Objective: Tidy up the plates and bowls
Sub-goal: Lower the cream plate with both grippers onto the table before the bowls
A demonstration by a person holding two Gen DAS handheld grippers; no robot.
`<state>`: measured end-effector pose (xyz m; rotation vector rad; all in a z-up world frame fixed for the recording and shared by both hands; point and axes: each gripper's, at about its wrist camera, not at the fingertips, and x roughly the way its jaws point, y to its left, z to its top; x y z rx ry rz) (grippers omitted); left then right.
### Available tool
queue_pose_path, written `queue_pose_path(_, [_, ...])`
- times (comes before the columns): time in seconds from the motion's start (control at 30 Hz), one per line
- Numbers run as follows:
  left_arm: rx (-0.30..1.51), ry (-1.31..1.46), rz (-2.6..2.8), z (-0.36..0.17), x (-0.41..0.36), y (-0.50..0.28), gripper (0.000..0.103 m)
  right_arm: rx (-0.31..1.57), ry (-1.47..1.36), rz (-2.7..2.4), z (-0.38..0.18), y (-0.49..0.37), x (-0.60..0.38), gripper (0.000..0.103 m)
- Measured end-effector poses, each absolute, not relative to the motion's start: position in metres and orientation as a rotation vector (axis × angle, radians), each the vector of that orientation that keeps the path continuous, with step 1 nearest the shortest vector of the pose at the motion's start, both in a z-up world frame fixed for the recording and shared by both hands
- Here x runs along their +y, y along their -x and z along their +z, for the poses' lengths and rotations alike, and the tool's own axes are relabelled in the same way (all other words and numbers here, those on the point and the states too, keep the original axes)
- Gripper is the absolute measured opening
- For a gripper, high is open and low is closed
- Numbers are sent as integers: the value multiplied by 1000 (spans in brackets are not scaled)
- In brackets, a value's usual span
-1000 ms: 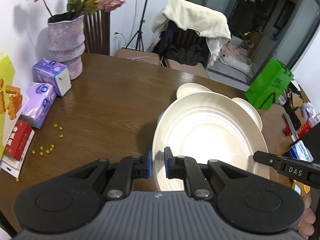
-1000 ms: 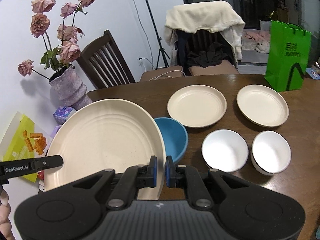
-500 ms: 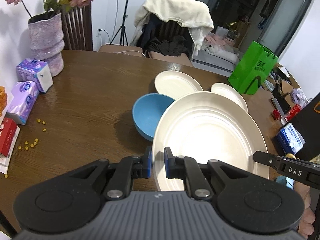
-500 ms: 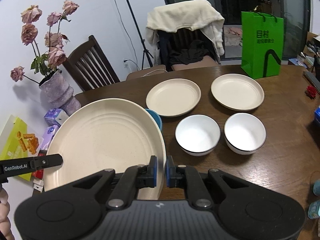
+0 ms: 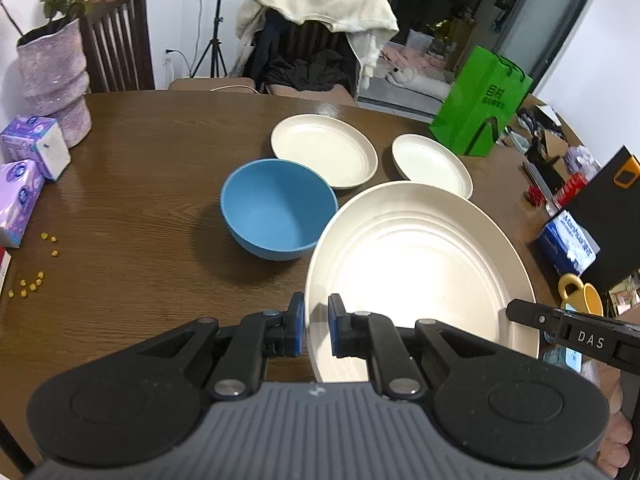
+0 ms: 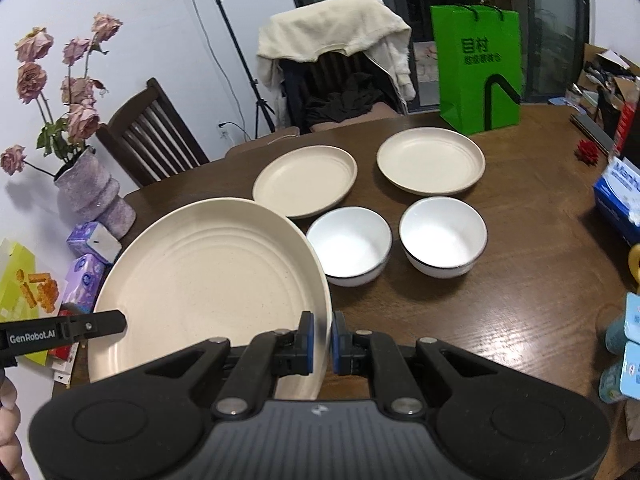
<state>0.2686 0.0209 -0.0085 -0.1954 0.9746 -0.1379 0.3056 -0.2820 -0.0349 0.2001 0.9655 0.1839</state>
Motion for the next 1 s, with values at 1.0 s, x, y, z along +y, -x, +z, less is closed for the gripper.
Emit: queue_pose_path(1.0, [1066,151,-226,-72,-22,-287,12,1027,-262,61,-95,-291,-331,9])
